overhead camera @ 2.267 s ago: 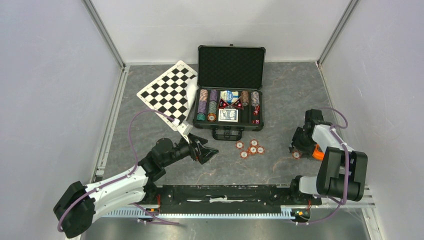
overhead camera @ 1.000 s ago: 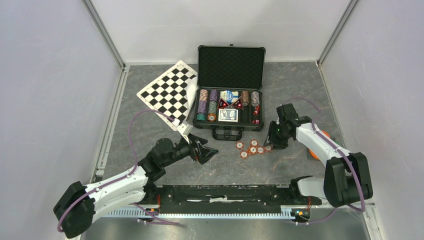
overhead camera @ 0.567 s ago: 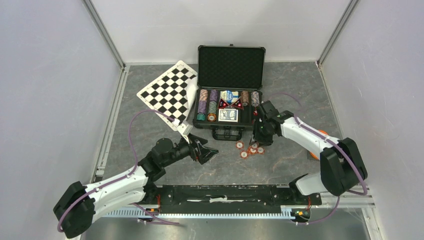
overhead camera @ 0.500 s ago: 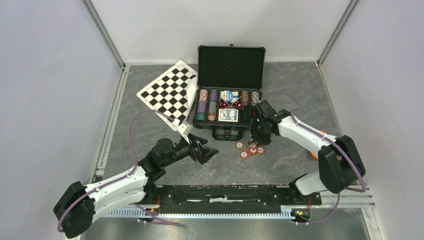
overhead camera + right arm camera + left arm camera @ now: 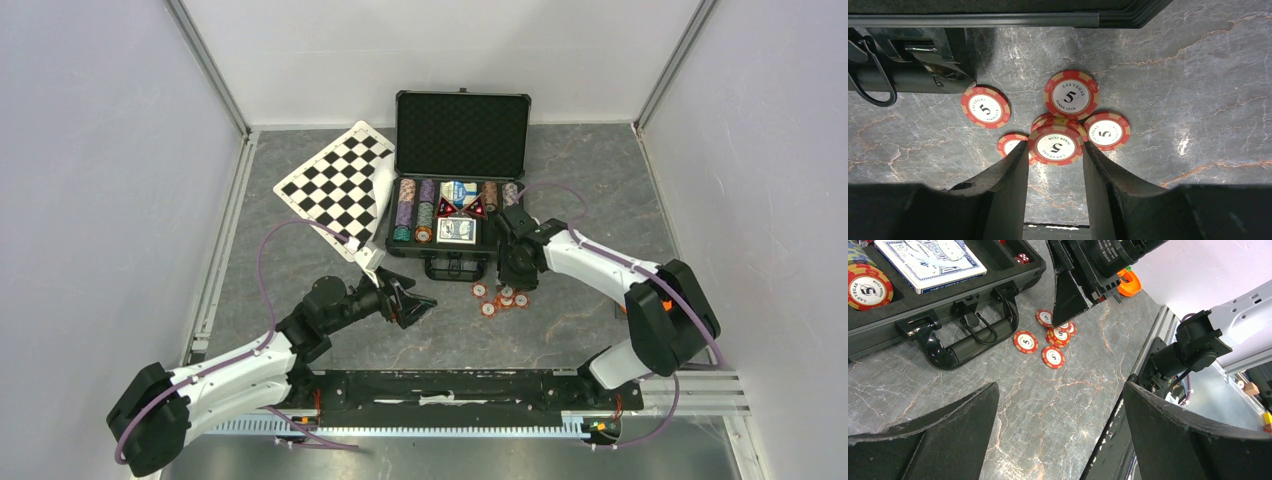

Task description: Pack up texas hold em set

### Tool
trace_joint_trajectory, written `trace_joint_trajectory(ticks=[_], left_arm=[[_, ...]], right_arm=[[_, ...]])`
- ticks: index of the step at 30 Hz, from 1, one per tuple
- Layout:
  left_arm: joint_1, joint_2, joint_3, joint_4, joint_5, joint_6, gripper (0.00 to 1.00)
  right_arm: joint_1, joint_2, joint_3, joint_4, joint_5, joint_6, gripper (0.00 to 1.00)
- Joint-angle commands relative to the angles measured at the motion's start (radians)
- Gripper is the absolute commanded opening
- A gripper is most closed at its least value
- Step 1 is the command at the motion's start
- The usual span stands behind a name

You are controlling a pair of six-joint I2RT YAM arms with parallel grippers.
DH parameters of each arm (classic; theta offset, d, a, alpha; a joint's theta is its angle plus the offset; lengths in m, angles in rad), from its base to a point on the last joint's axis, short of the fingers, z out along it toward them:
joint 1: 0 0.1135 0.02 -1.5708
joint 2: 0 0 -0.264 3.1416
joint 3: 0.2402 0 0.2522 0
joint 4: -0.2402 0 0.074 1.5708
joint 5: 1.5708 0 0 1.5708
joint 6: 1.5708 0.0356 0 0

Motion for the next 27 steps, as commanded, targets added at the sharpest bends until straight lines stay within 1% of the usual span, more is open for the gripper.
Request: trace_joint_trajectory(ticks=[1, 11, 13, 18, 22, 24, 27], left_arm=[[0.004, -0.002, -0.003, 0.014, 0.02, 0.018, 1.0], [0.004, -0.002, -0.003, 0.014, 0.018, 0.019, 1.0], [0.004, -0.002, -0.002, 0.013, 0.018, 0.019, 1.0], [0.004, 0.0, -0.003, 0.013, 0.018, 0.02, 1.0], [0.004, 0.0, -0.001, 0.014, 0.018, 0.02, 1.0], [0.004, 0.0, -0.002, 0.014, 0.017, 0.02, 1.0], [0.004, 0.001, -0.001, 0.013, 0.018, 0.02, 1.0]], right_arm=[[0.023, 0.014, 0.013, 0.004, 0.025, 0.017, 0.45], [0.043, 0.048, -0.003, 0.005, 0.029, 0.022, 0.5], [0.045, 0.05, -0.005, 0.006, 0.028, 0.021, 0.54], [0.046, 0.055, -0.005, 0.012, 0.022, 0.015, 0.72], [0.048, 0.051, -0.005, 0.013, 0.018, 0.015, 0.74], [0.048, 0.048, -0.012, 0.02, 0.012, 0.016, 0.77], [0.048, 0.055, -0.023, 0.036, 0.006, 0.024, 0.76]])
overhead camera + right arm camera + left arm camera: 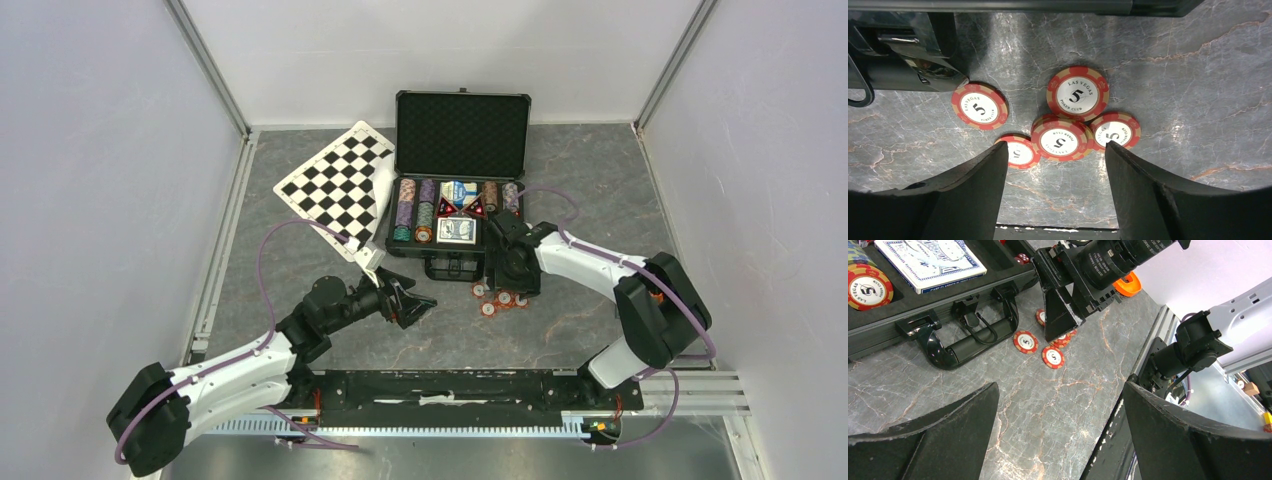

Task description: Pack up texas hold em set

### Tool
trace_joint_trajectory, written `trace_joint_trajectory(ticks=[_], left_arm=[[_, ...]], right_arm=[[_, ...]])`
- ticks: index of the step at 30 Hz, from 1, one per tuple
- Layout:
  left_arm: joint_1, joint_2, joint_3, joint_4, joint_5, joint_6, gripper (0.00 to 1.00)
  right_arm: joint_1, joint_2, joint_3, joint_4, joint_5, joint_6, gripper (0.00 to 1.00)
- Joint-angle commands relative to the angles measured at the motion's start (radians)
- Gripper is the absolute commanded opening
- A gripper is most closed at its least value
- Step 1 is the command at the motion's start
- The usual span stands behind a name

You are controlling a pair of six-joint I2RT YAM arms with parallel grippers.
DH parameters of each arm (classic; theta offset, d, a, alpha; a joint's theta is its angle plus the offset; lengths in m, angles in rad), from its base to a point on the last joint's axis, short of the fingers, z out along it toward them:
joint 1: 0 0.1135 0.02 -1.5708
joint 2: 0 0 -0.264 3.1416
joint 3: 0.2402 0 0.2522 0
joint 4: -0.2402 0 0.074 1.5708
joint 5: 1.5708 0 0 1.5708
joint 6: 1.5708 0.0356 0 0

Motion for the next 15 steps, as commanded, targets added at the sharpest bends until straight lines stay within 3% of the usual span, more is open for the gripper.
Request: trace_joint_trajectory(ticks=[1, 8, 15], left_arm=[[0.004, 0.001, -0.001, 0.014, 0.018, 0.02, 1.0], [0.004, 0.001, -0.001, 0.015, 0.021, 0.016, 1.0], [0.004, -0.001, -0.004, 0.023, 0.026, 0.012, 1.0]], right_arm=[[0.007, 0.006, -0.023, 0.038, -0.001, 0.019, 0.75], [0.017, -0.007, -0.044, 0.038, -0.011, 0.098, 0.74], [0.017, -0.104, -0.079, 0.017, 0.04, 0.167, 0.83]])
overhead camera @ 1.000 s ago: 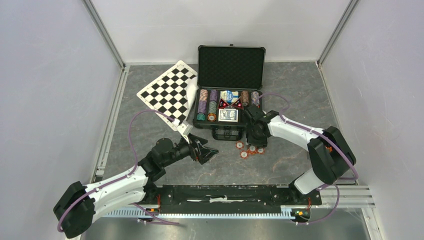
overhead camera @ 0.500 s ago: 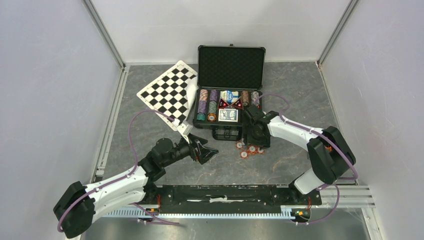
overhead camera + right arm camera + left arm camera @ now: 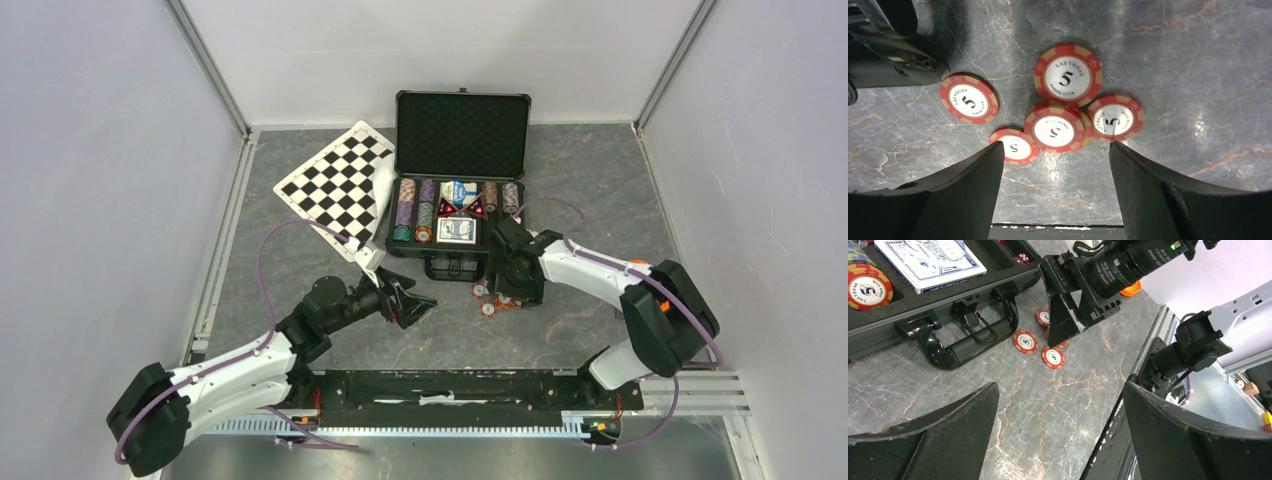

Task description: Pack up texas hold em set

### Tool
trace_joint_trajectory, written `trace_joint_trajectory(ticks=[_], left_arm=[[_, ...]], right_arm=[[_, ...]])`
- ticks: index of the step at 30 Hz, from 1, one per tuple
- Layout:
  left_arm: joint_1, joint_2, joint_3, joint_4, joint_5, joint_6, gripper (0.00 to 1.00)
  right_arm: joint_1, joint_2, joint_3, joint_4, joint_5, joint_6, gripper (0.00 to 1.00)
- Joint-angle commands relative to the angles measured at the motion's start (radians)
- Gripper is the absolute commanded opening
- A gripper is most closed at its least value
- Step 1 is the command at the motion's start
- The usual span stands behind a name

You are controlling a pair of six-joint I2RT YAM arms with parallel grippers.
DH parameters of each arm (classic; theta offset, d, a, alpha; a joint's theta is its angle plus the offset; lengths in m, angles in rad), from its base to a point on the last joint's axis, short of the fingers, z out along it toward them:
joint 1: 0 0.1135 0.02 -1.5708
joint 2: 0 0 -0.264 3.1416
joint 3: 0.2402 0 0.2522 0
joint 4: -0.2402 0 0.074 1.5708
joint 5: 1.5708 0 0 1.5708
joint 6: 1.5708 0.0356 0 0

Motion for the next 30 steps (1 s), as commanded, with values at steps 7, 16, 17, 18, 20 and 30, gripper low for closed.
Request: trace_joint_trajectory(ticks=[7, 16, 17, 18, 20, 30], left_arm=[[0.004, 0.0, -0.006, 0.02, 0.018, 0.016, 1.0], [0.004, 0.025, 0.0, 0.017, 0.01, 0.03, 1.0], [0.004, 0.039, 0.003, 0.018, 0.012, 0.034, 1.0], [0.004, 0.055, 0.008, 0.02, 0.014, 0.037, 1.0], [0.002, 0.11, 0.026, 0.019, 0.028, 0.043, 1.0], [-0.283, 0.385, 0.241, -0.098, -0.206, -0.052, 0.75]], right_arm=[[0.004, -0.202, -0.041, 0.013, 0.133, -0.04, 0.85], [0.004, -0.412, -0.173, 0.14, 0.143, -0.349, 0.88], [0.004, -0.443, -0.2, 0.163, 0.127, -0.367, 0.88], [0.004, -0.48, -0.229, 0.184, 0.122, -0.374, 0.88], [0.003, -0.535, -0.279, 0.206, 0.129, -0.352, 0.87], [-0.033, -0.711, -0.471, 0.315, -0.001, -0.265, 0.15]])
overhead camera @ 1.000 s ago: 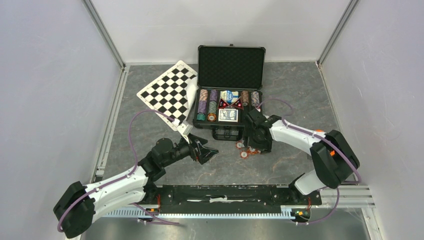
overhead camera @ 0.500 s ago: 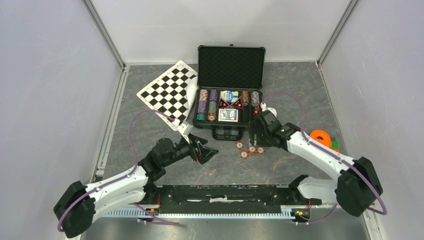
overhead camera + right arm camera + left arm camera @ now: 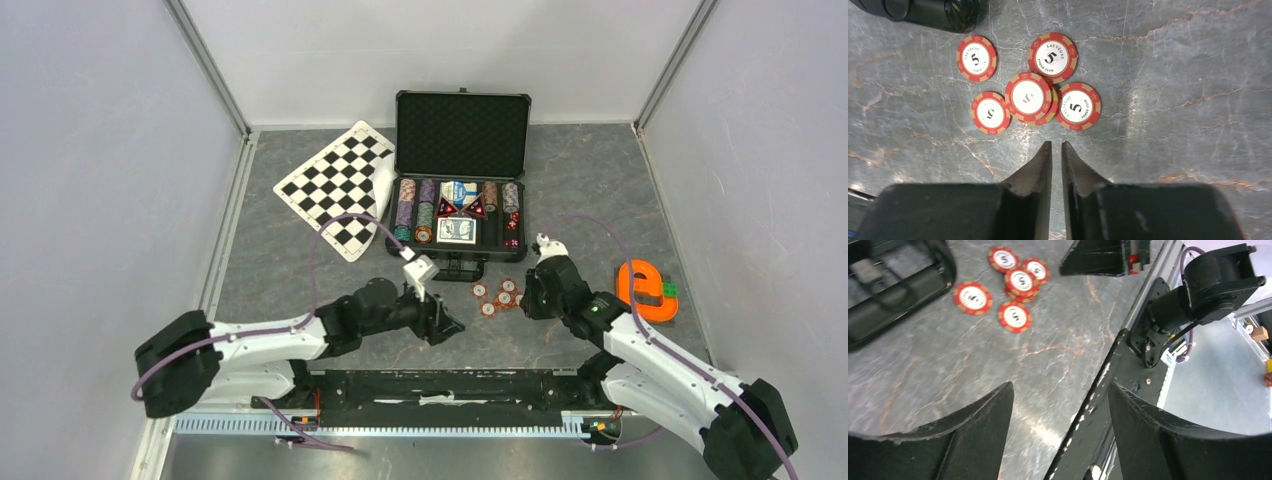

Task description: Pack up texas hold em set

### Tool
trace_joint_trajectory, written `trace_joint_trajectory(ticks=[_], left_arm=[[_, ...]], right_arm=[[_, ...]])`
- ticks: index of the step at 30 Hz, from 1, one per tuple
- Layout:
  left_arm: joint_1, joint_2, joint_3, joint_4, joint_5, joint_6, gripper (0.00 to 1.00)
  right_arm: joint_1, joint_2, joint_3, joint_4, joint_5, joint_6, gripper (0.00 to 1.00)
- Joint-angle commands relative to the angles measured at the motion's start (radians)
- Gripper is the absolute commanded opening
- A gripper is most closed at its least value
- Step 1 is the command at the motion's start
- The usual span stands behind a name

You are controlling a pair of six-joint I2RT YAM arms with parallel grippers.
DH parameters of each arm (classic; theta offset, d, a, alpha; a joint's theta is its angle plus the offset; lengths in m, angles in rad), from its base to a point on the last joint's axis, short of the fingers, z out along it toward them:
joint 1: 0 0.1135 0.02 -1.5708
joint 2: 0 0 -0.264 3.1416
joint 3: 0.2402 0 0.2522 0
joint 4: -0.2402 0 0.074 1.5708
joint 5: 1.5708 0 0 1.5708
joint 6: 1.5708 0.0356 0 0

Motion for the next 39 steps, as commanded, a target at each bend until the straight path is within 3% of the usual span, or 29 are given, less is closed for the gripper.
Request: trace_joint_trajectory(ticks=[1, 6, 9, 15, 30, 39], left_arm=[[-0.062, 0.148, 0.119, -0.02, -0.115, -0.081, 0.72], [-0.095, 0.352, 0.219, -0.005, -0.173, -0.192, 0.71], [-0.098, 0.437, 0.256, 0.044, -0.177, -0.238, 0.7], [-0.102, 0.501, 0.282, 0.09, -0.206, -0.279, 0.69], [-0.1, 0.408, 0.226, 0.074, -0.267, -0.245, 0.75], [-0.099, 0.231, 0.143, -0.004, -0.33, -0.177, 0.82]], right_arm=[[-0.038, -0.05, -0.07, 0.101, -0.087, 0.036, 0.06], [-0.103, -0.039, -0.142, 0.139, -0.104, 0.054, 0.0], [-0.159, -0.034, -0.201, 0.214, -0.206, 0.05, 0.0], [-0.215, 0.011, -0.243, 0.272, -0.278, 0.031, 0.0], [-0.275, 0.107, -0.166, 0.253, -0.184, -0.001, 0.0], [-0.285, 0.169, -0.117, 0.253, -0.168, -0.026, 0.0]])
